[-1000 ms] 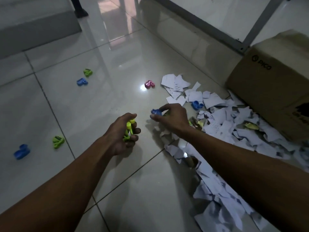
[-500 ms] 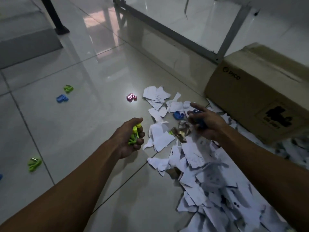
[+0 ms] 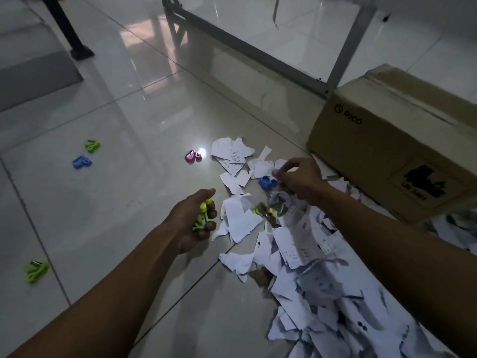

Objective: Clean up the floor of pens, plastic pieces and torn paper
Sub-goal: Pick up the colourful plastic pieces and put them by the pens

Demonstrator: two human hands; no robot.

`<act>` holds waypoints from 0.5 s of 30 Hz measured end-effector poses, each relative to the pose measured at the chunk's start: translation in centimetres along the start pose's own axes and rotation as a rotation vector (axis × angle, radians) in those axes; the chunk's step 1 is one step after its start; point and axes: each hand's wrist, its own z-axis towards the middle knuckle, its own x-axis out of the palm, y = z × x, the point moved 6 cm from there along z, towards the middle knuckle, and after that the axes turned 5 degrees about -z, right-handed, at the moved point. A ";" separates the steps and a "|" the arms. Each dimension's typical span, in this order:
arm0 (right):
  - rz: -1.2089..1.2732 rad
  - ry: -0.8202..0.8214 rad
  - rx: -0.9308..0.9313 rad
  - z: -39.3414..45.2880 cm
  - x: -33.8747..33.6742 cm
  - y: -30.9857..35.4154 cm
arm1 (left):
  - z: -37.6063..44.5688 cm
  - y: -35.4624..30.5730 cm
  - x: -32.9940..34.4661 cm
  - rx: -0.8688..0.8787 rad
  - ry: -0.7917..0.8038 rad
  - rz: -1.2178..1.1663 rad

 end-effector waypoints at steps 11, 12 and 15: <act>-0.668 -0.125 -0.194 1.7 3.7 1.4 | 0.3 -0.3 -3.3 0.004 -0.068 0.000; -0.601 -0.132 -0.194 1.6 3.6 1.6 | 0.3 -0.4 -3.5 0.006 -0.085 -0.002; -0.198 -0.100 -0.187 1.1 3.4 2.6 | 0.7 -2.2 -3.6 0.097 -0.174 0.072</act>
